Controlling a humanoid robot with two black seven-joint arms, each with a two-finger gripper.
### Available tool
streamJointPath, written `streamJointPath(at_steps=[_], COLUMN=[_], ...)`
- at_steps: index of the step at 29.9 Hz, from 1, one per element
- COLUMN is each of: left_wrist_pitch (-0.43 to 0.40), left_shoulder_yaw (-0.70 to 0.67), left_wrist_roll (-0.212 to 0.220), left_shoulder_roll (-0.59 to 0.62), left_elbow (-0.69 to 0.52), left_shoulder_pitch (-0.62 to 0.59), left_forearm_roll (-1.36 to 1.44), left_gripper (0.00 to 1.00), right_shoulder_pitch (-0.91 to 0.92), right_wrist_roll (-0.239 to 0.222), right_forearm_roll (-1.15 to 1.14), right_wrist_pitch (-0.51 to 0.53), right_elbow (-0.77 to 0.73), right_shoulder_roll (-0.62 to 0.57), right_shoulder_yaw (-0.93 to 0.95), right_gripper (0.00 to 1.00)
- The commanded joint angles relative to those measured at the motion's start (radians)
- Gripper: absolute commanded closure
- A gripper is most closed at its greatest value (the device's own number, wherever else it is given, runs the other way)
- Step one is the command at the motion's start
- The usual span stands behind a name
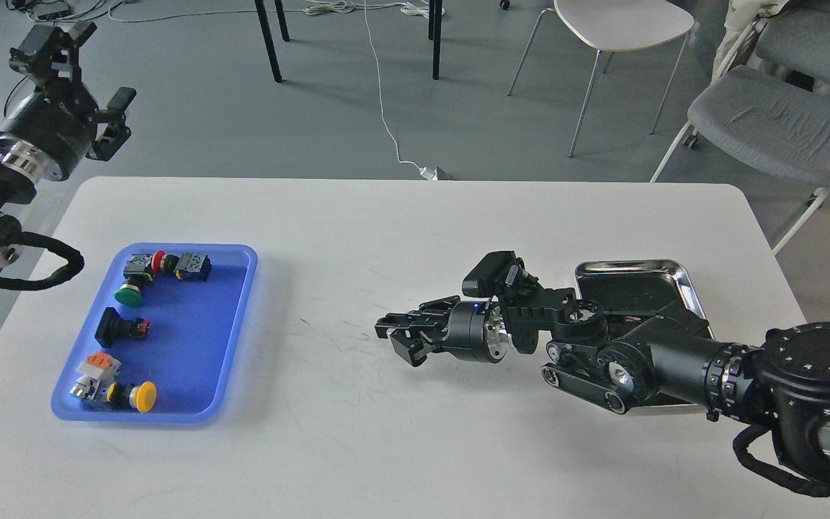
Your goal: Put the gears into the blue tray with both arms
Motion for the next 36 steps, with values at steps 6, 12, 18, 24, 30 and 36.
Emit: streamJointPath(at_steps=[6, 12, 18, 24, 30, 36], left_wrist_pitch=[0.002, 0.002, -0.001, -0.001, -0.016, -0.062], left_shoulder_yaw=[0.000, 0.000, 0.017, 0.116, 0.141, 0.141], left_wrist_roll=[0.000, 0.000, 0.000, 0.000, 0.000, 0.000], left_shoulder_roll=[0.000, 0.001, 0.011, 0.024, 0.030, 0.060], left_elbow=[0.000, 0.000, -0.002, -0.003, -0.011, -0.046], left_shoulder_pitch=[0.000, 0.000, 0.000, -0.008, -0.012, -0.014], left_forearm_roll=[0.000, 0.000, 0.011, 0.021, 0.123, 0.228], left_gripper=[0.01, 0.01, 0.01, 0.01, 0.01, 0.01], right_shoulder_pitch=[-0.003, -0.009, -0.017, 0.001, 0.025, 0.041], right_wrist_roll=[0.000, 0.000, 0.000, 0.000, 0.000, 0.000], right_forearm_roll=[0.003, 0.005, 0.074, 0.238, 0.423, 0.580], right_wrist_pitch=[-0.001, -0.004, -0.007, -0.001, -0.007, 0.002], right_elbow=[-0.008, -0.009, -0.024, -0.046, -0.038, -0.037], right_shoulder_roll=[0.000, 0.000, 0.000, 0.000, 0.000, 0.000], right_shoulder_yaw=[0.003, 0.012, 0.132, 0.242, 0.285, 0.388], right_gripper=[0.49, 0.46, 0.37, 0.31, 0.31, 0.26])
